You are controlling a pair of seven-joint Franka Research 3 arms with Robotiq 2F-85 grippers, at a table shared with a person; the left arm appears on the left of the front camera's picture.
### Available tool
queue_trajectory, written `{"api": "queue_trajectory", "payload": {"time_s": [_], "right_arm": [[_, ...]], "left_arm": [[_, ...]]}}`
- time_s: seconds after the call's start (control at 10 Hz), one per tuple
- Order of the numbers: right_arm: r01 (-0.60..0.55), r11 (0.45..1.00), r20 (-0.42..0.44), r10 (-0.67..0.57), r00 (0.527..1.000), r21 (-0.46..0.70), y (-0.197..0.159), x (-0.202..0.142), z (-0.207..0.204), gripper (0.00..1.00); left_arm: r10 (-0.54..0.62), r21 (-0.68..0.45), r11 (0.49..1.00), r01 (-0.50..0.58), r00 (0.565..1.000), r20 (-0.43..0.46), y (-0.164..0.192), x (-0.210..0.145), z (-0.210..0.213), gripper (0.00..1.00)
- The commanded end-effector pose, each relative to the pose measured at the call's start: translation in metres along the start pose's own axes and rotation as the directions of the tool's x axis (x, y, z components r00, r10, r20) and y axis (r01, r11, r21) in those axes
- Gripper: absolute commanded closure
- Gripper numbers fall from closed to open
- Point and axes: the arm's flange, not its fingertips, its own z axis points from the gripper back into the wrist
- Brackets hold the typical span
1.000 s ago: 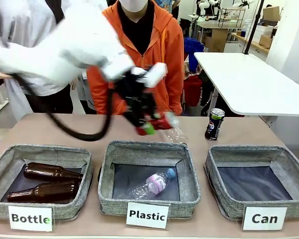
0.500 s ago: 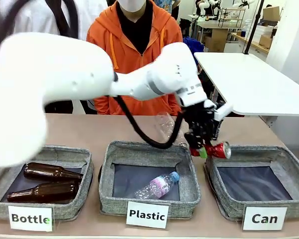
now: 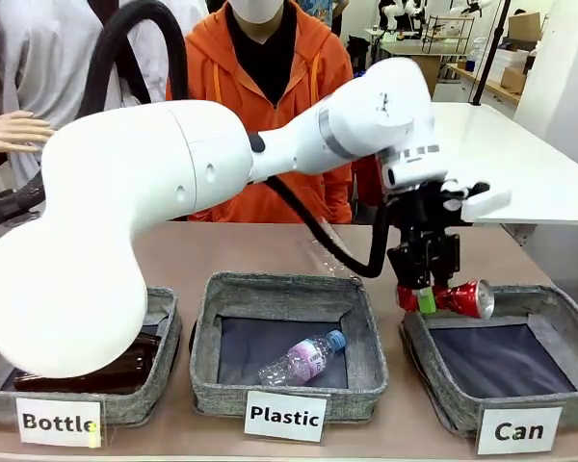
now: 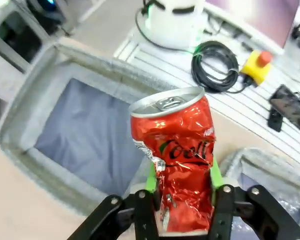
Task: Sort the can waste into the basket.
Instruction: Pick up the can waste from the table and place it in the right Fabric basket.
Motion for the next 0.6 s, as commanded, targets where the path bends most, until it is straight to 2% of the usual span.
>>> {"api": "queue_trajectory", "payload": {"time_s": [0.0,0.1,0.2,0.3,0.4,0.5], "right_arm": [[-0.017,1.0,0.007,0.017,1.0,0.007,0.002,-0.007,0.01,0.0],[-0.017,1.0,0.007,0.017,1.0,0.007,0.002,-0.007,0.01,0.0],[-0.017,1.0,0.007,0.017,1.0,0.007,0.002,-0.007,0.01,0.0],[-0.017,1.0,0.007,0.017,1.0,0.007,0.002,-0.007,0.01,0.0],[-0.017,1.0,0.007,0.017,1.0,0.007,0.002,-0.007,0.01,0.0],[-0.017,1.0,0.007,0.017,1.0,0.007,0.002,-0.007,0.01,0.0]], "left_arm": [[-0.022,0.072,0.997,0.025,0.999,-0.044,0.032,0.008,0.028,0.56],[0.006,0.129,0.992,0.0,0.999,-0.041,0.035,0.012,0.022,0.56],[0.137,0.236,0.957,-0.169,0.98,0.144,0.045,0.018,0.016,0.56],[0.227,0.35,0.889,-0.295,0.948,0.224,0.053,0.02,0.008,0.56],[0.272,0.447,0.821,-0.355,0.932,0.241,0.057,0.022,0.0,0.56],[0.279,0.432,0.834,-0.343,0.938,0.206,0.06,0.025,-0.014,0.56]]}}
